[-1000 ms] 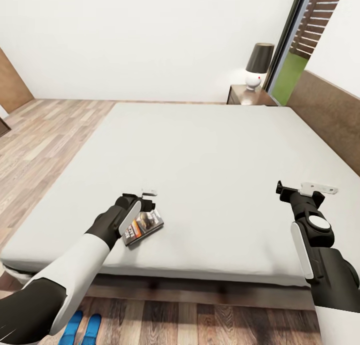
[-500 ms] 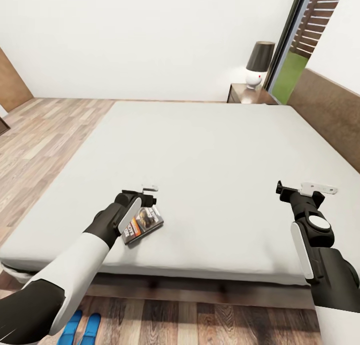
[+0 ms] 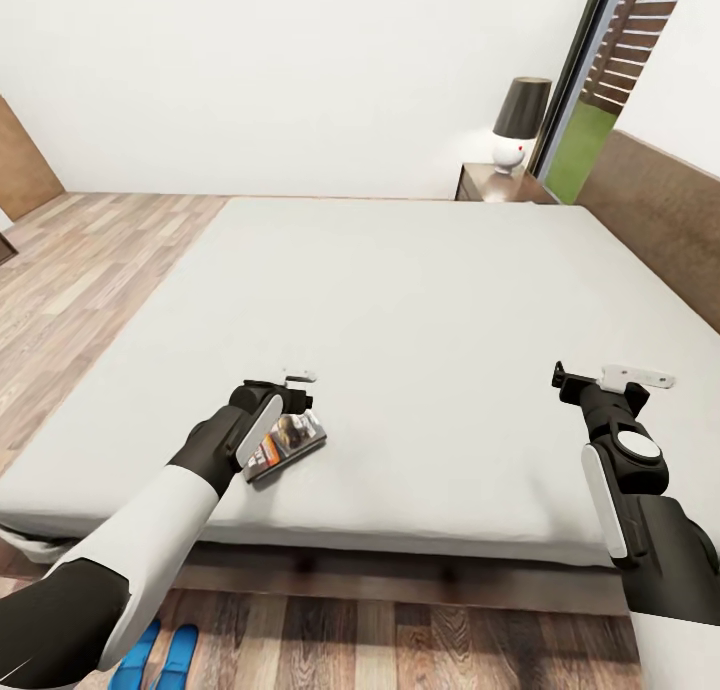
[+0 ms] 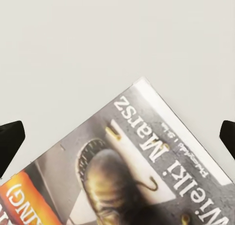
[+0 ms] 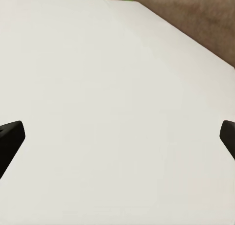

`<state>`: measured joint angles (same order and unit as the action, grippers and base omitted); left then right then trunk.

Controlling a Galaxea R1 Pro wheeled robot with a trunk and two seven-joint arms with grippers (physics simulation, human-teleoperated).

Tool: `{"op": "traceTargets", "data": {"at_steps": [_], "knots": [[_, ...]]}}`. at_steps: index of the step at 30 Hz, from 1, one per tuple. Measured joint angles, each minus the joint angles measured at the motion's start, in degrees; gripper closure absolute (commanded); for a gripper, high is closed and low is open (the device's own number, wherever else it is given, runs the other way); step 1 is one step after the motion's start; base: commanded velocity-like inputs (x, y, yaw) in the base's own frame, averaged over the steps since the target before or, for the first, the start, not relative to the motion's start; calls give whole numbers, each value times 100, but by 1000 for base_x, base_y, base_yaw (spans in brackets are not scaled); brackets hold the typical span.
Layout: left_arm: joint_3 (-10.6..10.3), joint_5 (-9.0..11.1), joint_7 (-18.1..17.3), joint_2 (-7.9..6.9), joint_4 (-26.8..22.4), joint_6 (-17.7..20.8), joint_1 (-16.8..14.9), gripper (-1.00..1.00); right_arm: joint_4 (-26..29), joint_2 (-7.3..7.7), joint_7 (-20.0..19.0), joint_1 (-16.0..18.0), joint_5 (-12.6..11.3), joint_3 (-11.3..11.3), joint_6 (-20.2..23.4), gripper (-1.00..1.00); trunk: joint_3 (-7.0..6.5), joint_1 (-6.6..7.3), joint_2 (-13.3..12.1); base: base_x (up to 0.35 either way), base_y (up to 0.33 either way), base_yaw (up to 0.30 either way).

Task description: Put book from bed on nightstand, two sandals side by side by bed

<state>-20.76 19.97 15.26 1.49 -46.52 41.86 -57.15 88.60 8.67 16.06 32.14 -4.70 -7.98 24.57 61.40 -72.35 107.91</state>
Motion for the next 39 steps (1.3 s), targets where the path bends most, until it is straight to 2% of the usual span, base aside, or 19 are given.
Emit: {"op": "traceTargets", "data": {"at_steps": [13, 39], "knots": [[0, -5, -2, -3, 5, 0, -1, -100, -5, 0, -1, 0, 0, 0, 0, -100, 233, -286, 521, 0, 0, 0], [-2, 11, -67, 0, -27, 0, -2, -100, -8, 0, -1, 0, 1, 0, 0, -100, 234, -286, 523, 0, 0, 0]]}}
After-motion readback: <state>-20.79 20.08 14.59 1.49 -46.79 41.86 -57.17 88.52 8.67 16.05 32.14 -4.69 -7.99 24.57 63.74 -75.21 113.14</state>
